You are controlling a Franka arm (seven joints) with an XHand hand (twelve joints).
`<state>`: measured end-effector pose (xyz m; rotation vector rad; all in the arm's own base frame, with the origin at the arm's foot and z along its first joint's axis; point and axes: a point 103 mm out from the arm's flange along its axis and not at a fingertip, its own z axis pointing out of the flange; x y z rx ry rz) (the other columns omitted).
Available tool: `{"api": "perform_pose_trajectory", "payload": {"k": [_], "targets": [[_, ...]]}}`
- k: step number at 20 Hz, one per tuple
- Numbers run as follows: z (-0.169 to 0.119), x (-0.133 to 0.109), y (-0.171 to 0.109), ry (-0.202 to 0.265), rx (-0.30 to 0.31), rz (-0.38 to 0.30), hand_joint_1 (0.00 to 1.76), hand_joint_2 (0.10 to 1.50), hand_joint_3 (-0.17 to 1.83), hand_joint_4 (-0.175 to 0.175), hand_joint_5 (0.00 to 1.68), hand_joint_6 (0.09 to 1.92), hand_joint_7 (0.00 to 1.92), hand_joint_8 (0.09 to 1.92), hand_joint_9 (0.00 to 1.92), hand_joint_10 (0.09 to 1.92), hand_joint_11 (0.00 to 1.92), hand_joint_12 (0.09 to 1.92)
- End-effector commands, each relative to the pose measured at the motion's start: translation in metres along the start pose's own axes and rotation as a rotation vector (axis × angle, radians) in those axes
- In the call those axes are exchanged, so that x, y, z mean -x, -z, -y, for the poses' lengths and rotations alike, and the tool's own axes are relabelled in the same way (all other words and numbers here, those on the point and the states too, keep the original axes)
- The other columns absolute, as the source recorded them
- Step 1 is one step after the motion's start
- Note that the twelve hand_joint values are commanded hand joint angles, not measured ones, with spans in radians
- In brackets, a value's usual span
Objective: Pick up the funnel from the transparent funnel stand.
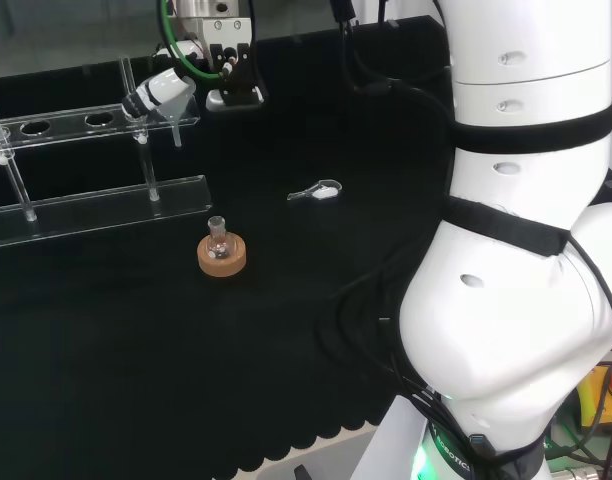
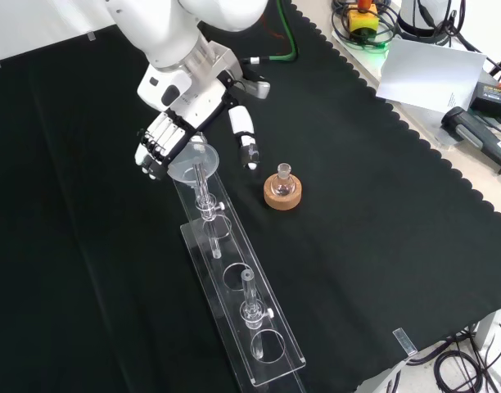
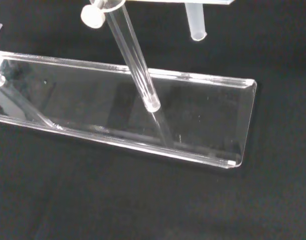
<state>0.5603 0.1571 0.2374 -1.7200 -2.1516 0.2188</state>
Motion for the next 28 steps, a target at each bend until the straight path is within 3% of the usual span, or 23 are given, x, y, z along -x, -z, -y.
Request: {"api": "perform_pose_trajectory", "payload": {"k": [1,6,28], "targets": [[-0.0003,-0.0043,0.0013,-0.021,0.045,0.037,0.41,0.63,0.00,-0.052,0.00,0.09,0.08,0.22,0.01,0.28,0.00,0.72],[-0.0007,-0.0036,-0.0001,-0.030,0.041,0.046,0.45,0.65,0.00,-0.054,0.00,0.09,0.00,0.51,0.00,0.48,0.00,0.92],[-0.0060,0.0053,-0.0047,-0.075,0.032,0.058,0.46,0.69,0.02,-0.058,0.00,0.09,0.07,0.64,0.00,0.66,0.00,1.07]]}}
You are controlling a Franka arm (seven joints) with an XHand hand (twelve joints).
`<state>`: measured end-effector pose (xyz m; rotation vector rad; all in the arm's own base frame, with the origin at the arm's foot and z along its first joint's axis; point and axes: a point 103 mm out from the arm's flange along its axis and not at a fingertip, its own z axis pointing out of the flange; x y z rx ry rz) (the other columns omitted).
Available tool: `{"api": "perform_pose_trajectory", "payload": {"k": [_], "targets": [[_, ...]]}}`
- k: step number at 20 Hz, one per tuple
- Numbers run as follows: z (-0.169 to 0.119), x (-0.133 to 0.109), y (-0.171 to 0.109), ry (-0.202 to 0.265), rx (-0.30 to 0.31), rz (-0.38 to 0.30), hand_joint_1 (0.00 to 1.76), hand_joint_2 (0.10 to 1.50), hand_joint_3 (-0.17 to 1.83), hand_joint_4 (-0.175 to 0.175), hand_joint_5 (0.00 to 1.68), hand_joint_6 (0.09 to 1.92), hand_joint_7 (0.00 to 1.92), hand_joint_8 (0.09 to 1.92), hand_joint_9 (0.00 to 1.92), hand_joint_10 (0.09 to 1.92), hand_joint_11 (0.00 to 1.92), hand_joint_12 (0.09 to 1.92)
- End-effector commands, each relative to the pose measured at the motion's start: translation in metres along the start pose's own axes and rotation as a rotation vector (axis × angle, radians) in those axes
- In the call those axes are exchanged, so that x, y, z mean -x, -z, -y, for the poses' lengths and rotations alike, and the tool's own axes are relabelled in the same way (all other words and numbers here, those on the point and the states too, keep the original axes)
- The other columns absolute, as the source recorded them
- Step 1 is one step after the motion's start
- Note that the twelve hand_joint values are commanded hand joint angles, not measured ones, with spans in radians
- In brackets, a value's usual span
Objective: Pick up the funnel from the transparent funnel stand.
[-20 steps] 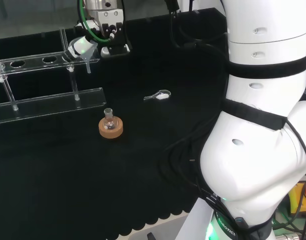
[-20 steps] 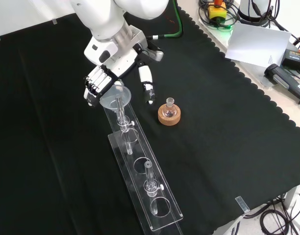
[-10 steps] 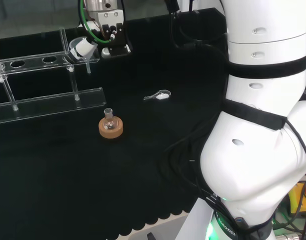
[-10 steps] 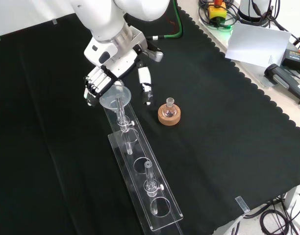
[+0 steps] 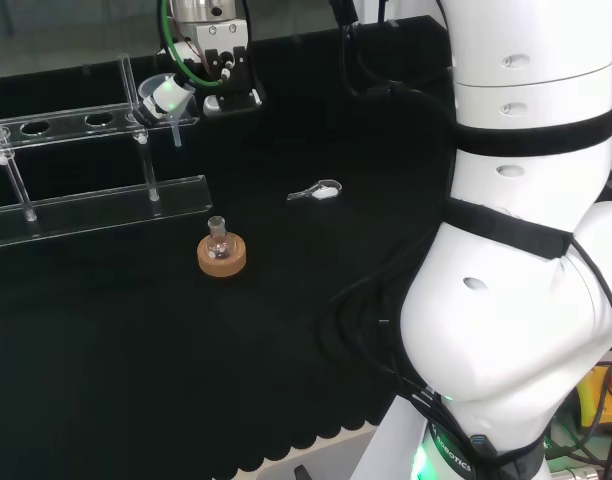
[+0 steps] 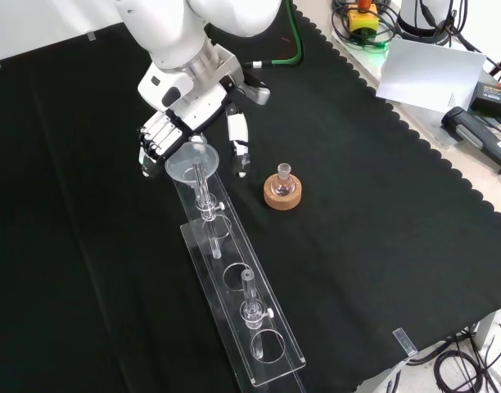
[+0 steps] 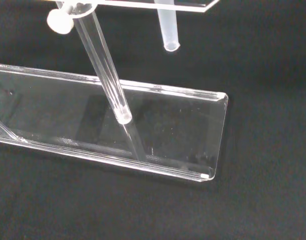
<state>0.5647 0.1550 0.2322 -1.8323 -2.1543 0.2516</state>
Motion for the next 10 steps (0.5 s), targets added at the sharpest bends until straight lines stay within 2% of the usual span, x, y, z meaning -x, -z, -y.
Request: {"api": "perform_pose_trajectory", "payload": {"k": [1,4,10], "targets": [[-0.0007,0.0019,-0.0024,-0.009,-0.007,-0.002,0.46,0.69,0.02,-0.058,0.00,0.09,0.07,0.65,0.00,0.67,0.00,1.07],[0.0008,0.0048,-0.0022,-0.020,0.002,-0.005,0.46,0.70,0.02,-0.058,0.01,0.09,0.09,0.65,0.00,0.69,0.00,1.08],[0.0042,0.0090,-0.0022,-0.028,0.027,-0.007,0.55,0.74,0.04,-0.052,0.08,0.09,0.24,0.65,0.00,0.87,0.00,1.11]]}}
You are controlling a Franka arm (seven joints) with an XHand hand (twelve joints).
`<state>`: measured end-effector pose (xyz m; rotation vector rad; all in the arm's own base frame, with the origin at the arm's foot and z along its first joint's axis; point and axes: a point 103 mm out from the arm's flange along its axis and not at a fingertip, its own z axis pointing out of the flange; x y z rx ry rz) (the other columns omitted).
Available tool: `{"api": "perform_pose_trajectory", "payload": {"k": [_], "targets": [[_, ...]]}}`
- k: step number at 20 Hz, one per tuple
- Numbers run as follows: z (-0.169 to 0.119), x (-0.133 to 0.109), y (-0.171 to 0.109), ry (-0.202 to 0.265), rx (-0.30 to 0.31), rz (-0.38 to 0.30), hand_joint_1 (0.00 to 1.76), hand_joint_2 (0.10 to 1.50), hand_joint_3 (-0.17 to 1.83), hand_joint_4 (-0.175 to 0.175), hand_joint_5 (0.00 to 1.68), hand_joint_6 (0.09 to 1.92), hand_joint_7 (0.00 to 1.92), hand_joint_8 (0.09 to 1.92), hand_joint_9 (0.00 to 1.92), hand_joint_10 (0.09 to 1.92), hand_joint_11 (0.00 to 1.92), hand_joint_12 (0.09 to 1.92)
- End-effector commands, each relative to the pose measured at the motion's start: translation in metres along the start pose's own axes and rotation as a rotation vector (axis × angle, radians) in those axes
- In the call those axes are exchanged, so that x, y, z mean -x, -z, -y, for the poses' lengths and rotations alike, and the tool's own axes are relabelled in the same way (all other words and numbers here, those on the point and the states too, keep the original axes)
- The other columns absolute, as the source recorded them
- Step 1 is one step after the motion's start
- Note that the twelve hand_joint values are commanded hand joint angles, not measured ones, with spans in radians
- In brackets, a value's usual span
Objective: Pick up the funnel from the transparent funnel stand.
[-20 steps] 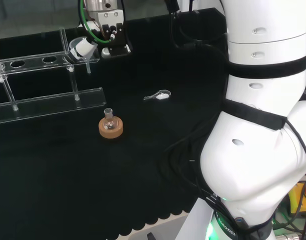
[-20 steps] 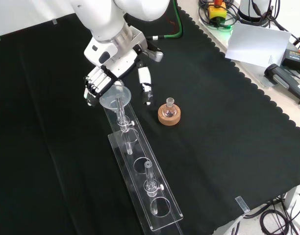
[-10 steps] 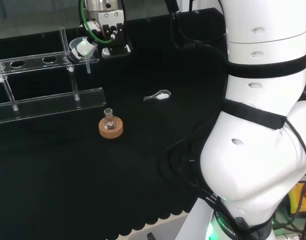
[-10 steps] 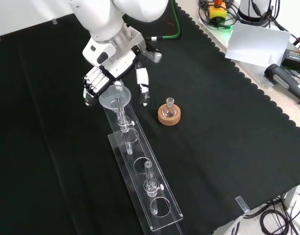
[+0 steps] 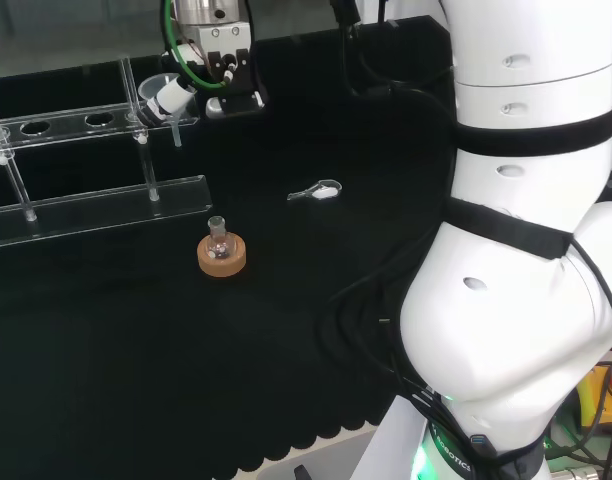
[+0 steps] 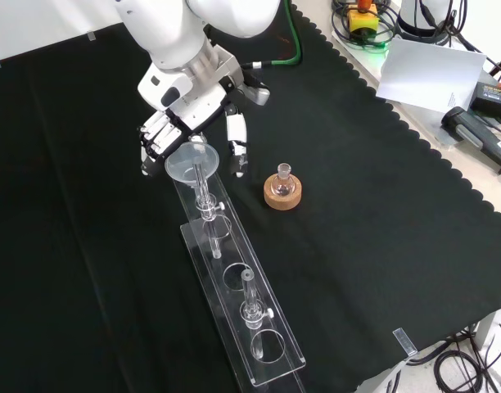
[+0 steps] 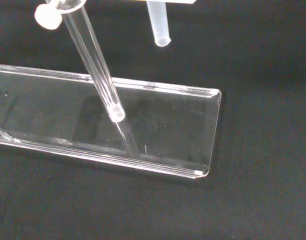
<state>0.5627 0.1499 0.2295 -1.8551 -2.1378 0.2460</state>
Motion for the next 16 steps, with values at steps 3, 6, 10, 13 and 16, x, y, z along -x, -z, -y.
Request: {"api": "perform_pose_trajectory", "payload": {"k": [3,6,10,13,16], "targets": [[0.002,0.004,0.000,-0.010,0.025,-0.001,0.60,0.77,0.06,-0.050,0.11,0.09,0.30,0.65,0.03,0.93,0.00,1.13],[0.002,0.005,0.000,-0.009,0.026,-0.003,0.64,0.78,0.09,-0.052,0.15,0.09,0.36,0.64,0.06,0.94,0.00,1.17],[0.001,0.008,0.000,-0.013,0.047,-0.027,0.67,0.77,0.15,-0.057,0.22,0.09,0.41,0.63,0.11,0.92,0.00,1.20],[0.001,0.012,0.000,-0.017,0.063,-0.045,0.67,0.68,0.39,-0.062,0.33,0.09,0.48,0.60,0.17,0.89,0.00,1.22],[0.000,0.015,0.000,-0.024,0.081,-0.055,0.67,0.61,0.58,-0.062,0.45,0.09,0.55,0.60,0.23,0.87,0.00,1.25]]}}
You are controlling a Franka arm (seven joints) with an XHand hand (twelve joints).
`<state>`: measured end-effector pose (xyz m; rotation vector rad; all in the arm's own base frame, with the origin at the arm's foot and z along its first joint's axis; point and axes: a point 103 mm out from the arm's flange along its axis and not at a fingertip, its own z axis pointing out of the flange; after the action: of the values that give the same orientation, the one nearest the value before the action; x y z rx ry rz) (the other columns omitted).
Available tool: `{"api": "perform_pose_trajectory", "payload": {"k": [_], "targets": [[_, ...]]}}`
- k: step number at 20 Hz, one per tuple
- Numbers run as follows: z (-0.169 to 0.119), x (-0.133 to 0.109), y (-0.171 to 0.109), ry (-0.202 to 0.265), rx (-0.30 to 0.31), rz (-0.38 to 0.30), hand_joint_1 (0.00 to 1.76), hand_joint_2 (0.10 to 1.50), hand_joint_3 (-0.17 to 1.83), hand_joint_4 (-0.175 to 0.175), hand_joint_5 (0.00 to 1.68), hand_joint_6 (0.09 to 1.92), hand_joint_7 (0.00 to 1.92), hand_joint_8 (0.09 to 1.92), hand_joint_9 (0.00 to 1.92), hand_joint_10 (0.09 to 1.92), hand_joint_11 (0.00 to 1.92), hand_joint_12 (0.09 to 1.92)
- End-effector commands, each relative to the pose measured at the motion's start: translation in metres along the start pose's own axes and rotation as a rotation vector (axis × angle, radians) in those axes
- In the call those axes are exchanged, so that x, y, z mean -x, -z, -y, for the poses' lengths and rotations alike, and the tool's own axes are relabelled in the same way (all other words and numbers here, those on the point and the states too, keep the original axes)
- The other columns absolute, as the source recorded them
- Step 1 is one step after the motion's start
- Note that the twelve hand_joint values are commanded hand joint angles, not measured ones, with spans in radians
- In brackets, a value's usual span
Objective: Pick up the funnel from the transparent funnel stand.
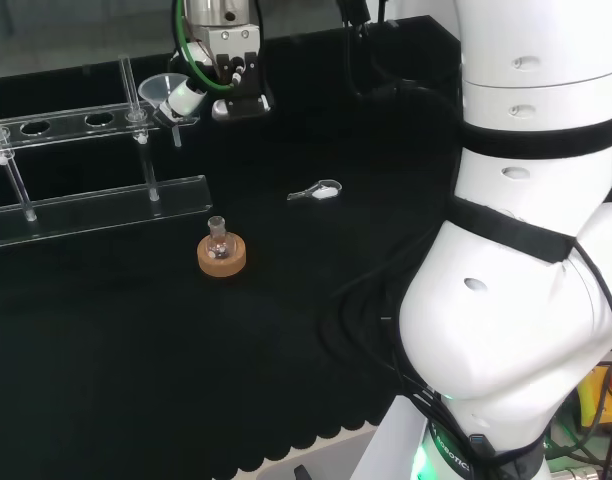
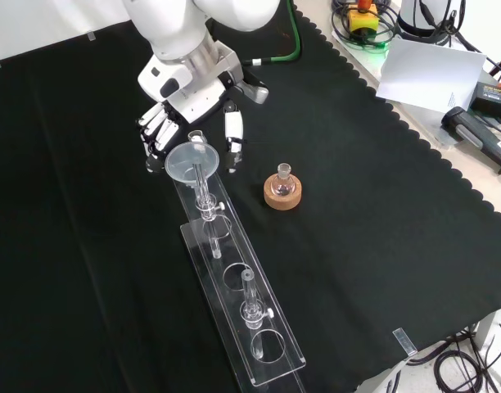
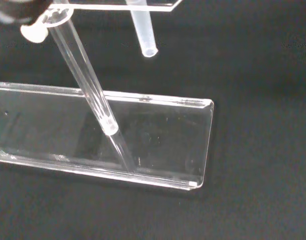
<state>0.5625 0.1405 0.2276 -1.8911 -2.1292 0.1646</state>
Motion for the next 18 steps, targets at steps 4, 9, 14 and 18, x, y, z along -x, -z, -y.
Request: {"api": "perform_pose_trajectory", "payload": {"k": [4,9,14,18], "targets": [[-0.0041,0.0052,0.0005,-0.014,0.038,-0.043,0.67,0.57,0.71,-0.071,0.53,0.09,0.62,0.60,0.29,0.84,0.00,1.32],[-0.0070,0.0034,-0.0005,-0.012,0.040,-0.033,0.68,0.55,0.79,-0.079,0.56,0.09,0.65,0.61,0.33,0.83,0.00,1.38],[-0.0077,0.0025,0.0000,-0.014,0.074,-0.037,0.75,0.53,0.80,-0.085,0.59,0.09,0.70,0.62,0.36,0.83,0.00,1.37],[-0.0065,0.0032,0.0011,-0.019,0.116,-0.044,0.79,0.53,0.82,-0.084,0.62,0.09,0.78,0.64,0.43,0.80,0.00,1.37]]}}
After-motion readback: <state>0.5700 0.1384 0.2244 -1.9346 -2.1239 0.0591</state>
